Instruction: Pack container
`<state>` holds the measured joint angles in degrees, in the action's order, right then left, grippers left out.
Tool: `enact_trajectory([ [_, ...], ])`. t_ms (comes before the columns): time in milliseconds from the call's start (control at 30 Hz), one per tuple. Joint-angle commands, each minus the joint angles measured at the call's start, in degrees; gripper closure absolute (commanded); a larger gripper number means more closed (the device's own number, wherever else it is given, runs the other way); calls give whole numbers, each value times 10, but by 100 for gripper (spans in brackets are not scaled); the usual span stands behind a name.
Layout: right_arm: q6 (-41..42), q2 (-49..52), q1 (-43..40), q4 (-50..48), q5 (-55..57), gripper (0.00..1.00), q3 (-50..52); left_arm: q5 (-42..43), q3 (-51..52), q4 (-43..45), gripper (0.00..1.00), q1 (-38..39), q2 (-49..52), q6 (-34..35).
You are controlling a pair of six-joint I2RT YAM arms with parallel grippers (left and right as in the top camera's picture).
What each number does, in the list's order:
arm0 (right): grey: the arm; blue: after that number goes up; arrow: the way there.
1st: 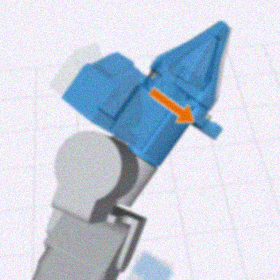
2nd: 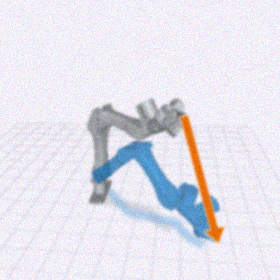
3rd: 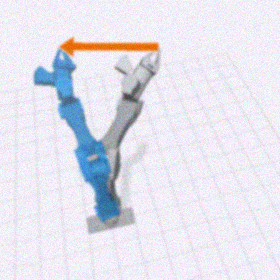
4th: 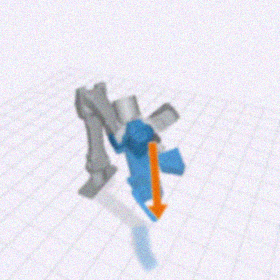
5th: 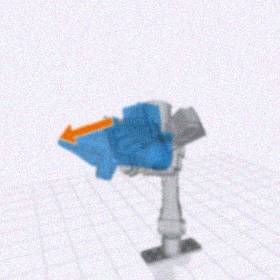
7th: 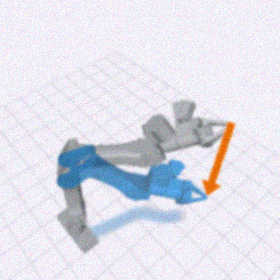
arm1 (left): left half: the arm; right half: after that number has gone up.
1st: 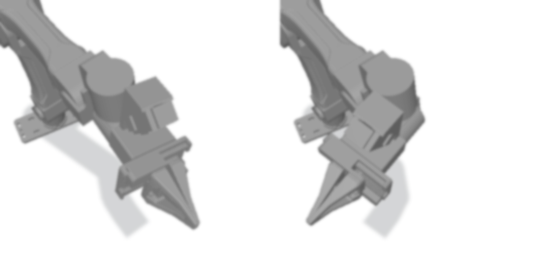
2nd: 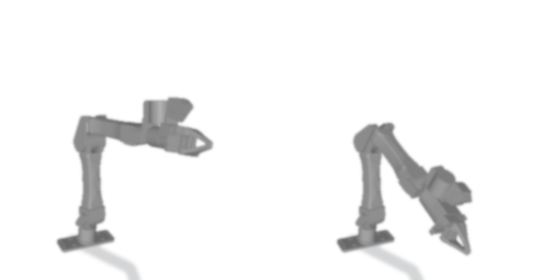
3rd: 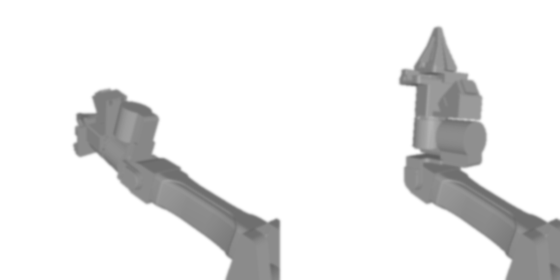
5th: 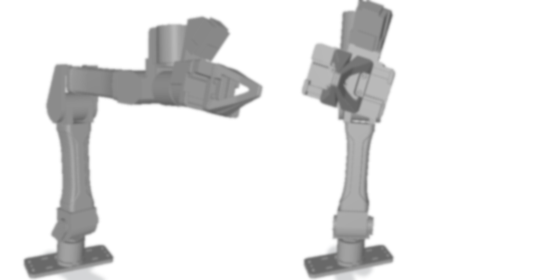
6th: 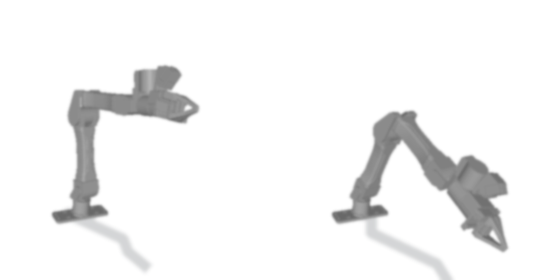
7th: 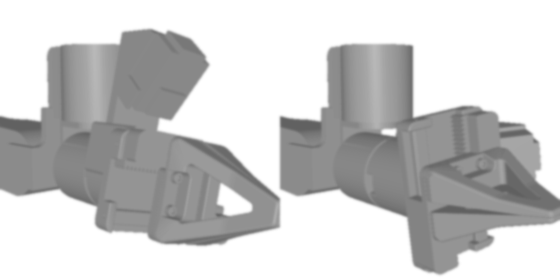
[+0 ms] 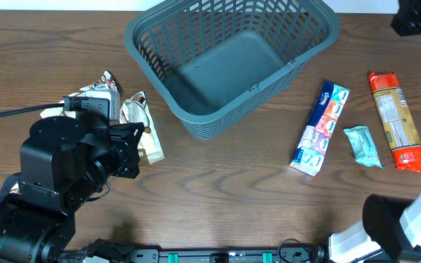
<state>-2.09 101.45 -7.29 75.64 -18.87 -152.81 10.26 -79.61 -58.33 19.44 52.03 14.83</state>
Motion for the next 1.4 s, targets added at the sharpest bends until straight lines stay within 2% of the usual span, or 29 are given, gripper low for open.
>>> enact_trajectory([
  [0,8,42,-2,0,-81,99,2,43,-9,-5,94,12,-1,23],
  [200,8,85,-2,6,-110,99,2,40,-9,-16,94,73,0,37],
  [533,8,92,-2,11,-116,99,2,-33,-9,-11,94,232,24,123],
  [767,-2,95,-2,11,-172,99,2,-99,-9,-1,94,322,73,134],
  [1033,-11,102,0,25,-181,99,2,-143,-9,26,94,330,118,118],
  [1367,-56,126,7,59,-200,99,3,-90,-9,34,94,330,167,118],
])
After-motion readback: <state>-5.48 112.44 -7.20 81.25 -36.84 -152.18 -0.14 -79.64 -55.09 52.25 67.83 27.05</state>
